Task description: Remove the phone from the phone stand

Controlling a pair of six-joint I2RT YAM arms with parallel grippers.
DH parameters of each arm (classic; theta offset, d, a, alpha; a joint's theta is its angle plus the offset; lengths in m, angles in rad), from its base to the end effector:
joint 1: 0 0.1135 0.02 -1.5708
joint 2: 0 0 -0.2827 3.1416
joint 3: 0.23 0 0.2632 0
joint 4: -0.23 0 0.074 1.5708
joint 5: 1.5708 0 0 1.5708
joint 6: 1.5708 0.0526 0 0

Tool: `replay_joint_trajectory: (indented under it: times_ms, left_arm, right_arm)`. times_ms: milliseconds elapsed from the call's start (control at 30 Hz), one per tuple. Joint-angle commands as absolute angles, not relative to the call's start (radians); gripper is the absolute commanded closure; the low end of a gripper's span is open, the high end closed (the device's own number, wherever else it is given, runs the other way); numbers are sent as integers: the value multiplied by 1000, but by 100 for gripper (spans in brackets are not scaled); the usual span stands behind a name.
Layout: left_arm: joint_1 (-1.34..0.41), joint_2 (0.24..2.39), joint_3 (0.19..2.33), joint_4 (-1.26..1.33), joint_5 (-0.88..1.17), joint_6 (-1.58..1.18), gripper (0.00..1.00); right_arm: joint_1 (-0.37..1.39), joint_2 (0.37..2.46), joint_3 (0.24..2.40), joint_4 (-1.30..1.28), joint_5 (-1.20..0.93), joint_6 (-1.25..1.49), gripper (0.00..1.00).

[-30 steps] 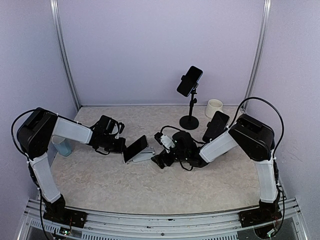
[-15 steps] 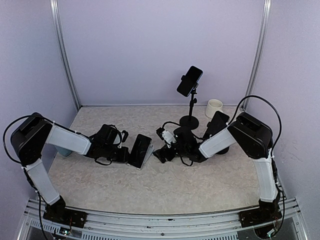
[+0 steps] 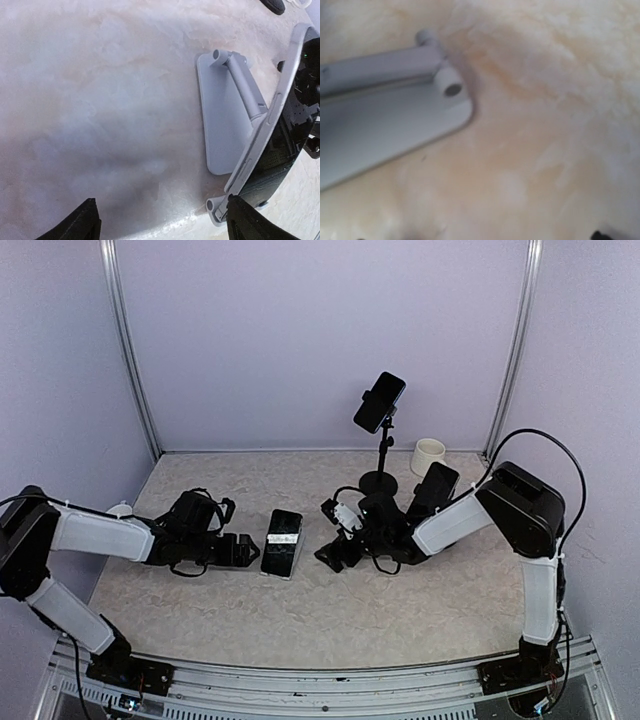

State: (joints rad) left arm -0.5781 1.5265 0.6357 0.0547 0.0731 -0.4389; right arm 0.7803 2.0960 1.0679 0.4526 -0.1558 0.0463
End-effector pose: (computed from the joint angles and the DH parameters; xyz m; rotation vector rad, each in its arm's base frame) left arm 0.2492 -0.1672 0.1405 0.2073 2.4711 -0.5438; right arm 0.3149 0.3232 0.1011 -0.8795 2.0270 0.6395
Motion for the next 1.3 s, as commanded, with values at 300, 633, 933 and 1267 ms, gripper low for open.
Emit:
replay_joint_trajectory:
  times_ms: [300, 633, 933, 1267]
  left_arm:
    - [-634, 1212, 631, 55, -198, -489, 1]
    - [-791, 1232, 735, -59, -254, -414, 1]
    - [-873, 1388, 771, -79, -273, -500, 1]
    - [-902, 1539, 822, -65, -259, -507, 1]
  right_arm:
    - [773, 1840, 939, 414, -204, 68, 0]
    - [774, 1705, 883, 385, -250, 94, 0]
    - [773, 1638, 810, 376, -254, 132, 0]
    - [774, 1618, 768, 402, -253, 153, 0]
